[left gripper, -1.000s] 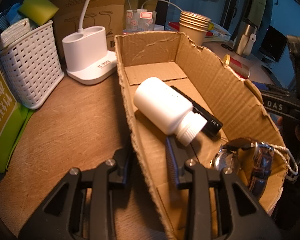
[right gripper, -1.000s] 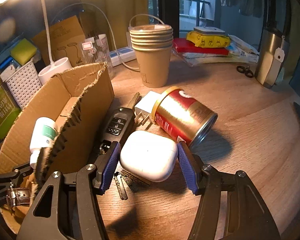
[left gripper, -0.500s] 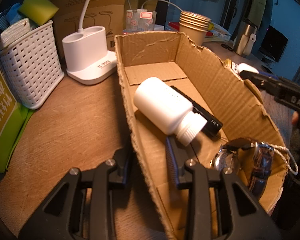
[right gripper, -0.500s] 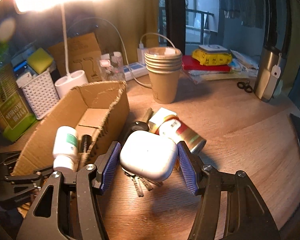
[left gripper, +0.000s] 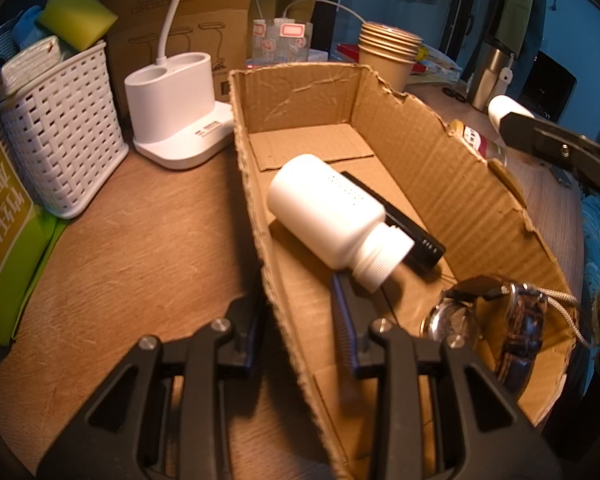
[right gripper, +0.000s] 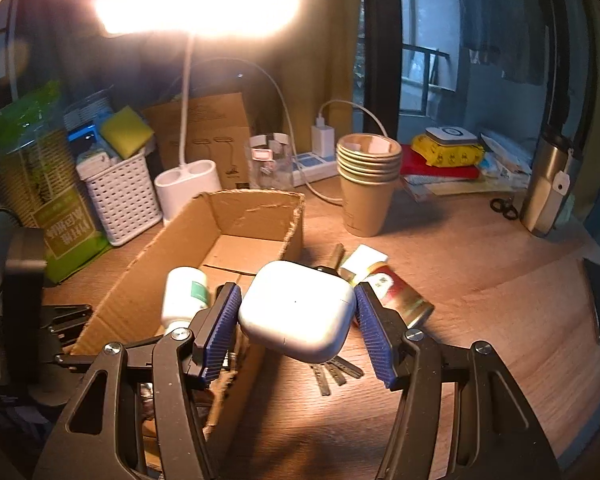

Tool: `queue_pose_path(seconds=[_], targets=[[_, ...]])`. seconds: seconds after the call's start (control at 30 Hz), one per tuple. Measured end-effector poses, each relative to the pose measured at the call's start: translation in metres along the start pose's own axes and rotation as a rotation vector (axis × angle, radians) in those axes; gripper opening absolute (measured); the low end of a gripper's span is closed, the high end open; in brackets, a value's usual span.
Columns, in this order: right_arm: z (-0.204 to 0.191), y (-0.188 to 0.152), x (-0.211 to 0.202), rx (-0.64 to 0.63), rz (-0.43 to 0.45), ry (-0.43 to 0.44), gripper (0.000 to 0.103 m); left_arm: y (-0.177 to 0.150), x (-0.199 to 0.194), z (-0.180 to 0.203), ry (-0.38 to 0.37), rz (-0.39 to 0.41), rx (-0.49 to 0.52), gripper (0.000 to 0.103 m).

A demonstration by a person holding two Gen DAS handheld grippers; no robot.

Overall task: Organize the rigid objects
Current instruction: 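Lift the earbuds case and carry it over the cardboard box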

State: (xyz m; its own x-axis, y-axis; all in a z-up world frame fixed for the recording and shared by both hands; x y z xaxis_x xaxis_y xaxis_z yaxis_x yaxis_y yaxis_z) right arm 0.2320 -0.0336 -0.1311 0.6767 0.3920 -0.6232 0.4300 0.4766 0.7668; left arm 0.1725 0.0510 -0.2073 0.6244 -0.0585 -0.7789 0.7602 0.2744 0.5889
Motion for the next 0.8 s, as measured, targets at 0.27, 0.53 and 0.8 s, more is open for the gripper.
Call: queue_pose_path(seconds=[0.27,0.53,0.8], targets=[[-0.025,0.010,-0.008,-0.047,0.033,0.034,0.062,0.000,0.000,0.000,0.000,0.000,0.000,0.033],[-0.049,0.013,-0.007,-0.093,0.039,0.073,0.061,0.000,0.000,0.000,0.000,0.000,0.000,0.033],[-0.071,0.011,0.001,-0.132,0.018,0.112,0.061,0.000,0.000,0.000,0.000,0.000,0.000,0.033]])
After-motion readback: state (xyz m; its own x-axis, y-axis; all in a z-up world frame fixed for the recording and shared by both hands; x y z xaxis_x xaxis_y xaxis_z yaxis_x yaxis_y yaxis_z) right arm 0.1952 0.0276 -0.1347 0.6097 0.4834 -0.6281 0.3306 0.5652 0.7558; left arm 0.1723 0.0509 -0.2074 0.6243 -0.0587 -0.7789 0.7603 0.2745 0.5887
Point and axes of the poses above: each gripper's, at about its wrist camera, not at the fingertips, and x roughly the way its jaws point, z to its right, y to its top, the point moved 6 cm from there along x, roughly the way its jaws point, and after that the axes turned 12 degrees about -x, right-handed, at the moved point
